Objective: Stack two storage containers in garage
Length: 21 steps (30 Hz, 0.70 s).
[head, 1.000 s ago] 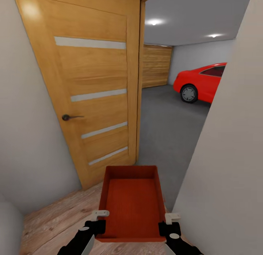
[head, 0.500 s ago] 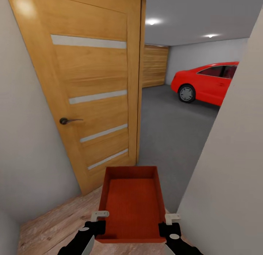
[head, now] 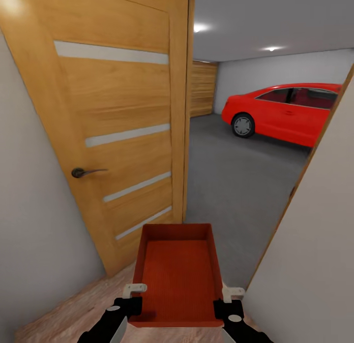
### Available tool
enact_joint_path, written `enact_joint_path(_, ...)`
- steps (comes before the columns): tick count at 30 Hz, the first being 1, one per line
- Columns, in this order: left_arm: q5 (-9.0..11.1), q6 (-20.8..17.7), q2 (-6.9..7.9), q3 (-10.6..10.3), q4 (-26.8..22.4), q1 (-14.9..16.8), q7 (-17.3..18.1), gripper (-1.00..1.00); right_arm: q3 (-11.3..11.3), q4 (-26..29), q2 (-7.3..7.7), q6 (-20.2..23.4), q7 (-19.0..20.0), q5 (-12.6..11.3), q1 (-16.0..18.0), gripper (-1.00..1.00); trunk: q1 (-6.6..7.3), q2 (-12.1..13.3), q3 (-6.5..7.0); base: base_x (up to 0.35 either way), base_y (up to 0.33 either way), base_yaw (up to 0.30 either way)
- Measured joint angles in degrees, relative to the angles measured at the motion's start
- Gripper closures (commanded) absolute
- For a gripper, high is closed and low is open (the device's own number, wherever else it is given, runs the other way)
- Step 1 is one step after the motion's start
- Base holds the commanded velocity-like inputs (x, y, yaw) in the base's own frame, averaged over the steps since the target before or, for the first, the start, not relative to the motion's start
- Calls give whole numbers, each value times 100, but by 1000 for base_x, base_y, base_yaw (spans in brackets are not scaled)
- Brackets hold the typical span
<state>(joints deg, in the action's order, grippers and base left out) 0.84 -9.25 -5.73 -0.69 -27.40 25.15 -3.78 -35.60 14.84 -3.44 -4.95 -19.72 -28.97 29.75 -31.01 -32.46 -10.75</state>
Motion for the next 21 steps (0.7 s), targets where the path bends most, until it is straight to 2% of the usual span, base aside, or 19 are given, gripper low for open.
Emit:
enact_joint_path(12,5,3,3,-5,0,0,1,100,-3,8,0,0,-7,-2,-3,100,0,0,0,225,224,-243)
enact_joint_path(16,-1,5,-1,1,0,0,1,100,-2,7,3,0,-3,0,-1,100,-1,0,0,143,101,-216)
enact_joint_path(21,0,17,-3,2,-4,-1,1,100,-8,29,10,-1,-10,-2,-4,100,-2,1,0,38,15,-49)
